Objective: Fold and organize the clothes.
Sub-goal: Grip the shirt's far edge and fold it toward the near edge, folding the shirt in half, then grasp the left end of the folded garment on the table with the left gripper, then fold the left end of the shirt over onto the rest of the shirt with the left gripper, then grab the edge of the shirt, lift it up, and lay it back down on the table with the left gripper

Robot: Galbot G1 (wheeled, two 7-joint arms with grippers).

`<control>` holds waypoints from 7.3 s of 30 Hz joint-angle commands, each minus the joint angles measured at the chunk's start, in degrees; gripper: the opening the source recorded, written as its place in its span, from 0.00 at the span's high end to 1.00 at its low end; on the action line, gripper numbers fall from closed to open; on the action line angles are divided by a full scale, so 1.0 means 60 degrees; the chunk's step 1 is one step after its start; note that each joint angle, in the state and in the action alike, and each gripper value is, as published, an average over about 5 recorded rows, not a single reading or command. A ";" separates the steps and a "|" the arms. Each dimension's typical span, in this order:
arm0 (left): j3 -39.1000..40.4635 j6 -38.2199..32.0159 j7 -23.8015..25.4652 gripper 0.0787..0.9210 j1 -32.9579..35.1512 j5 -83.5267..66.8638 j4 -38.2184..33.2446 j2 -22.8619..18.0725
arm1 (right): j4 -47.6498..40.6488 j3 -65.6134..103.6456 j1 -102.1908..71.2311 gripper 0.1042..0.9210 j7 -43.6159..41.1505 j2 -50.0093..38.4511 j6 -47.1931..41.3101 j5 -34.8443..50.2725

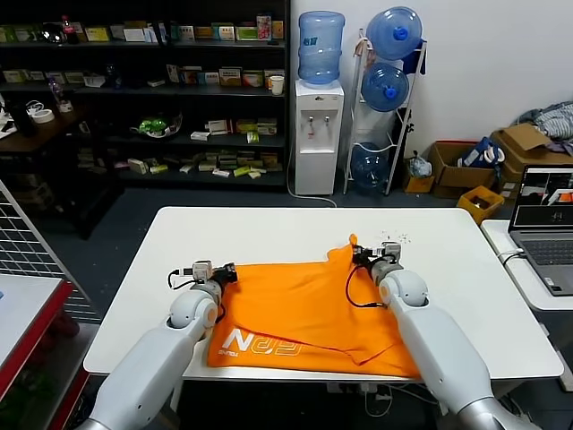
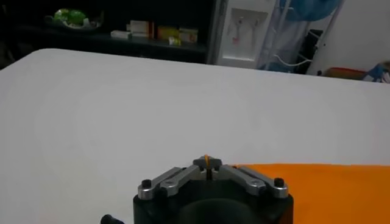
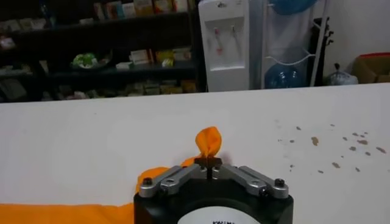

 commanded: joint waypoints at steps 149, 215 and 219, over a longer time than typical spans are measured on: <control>-0.0426 0.0262 -0.2919 0.96 0.3654 -0.1648 -0.6388 -0.0255 | 0.7693 0.2891 -0.8173 0.12 0.1734 -0.0248 -0.0128 -0.1015; -0.2844 -0.1246 0.0766 0.81 0.5588 -0.0742 -0.4631 0.1779 | 0.7501 0.2837 -0.8123 0.12 0.1741 -0.0265 -0.0063 -0.0966; -0.3074 -0.0980 0.0207 0.94 0.5751 -0.0165 -0.5598 0.1811 | 0.7508 0.2852 -0.8143 0.12 0.1736 -0.0245 -0.0045 -0.0981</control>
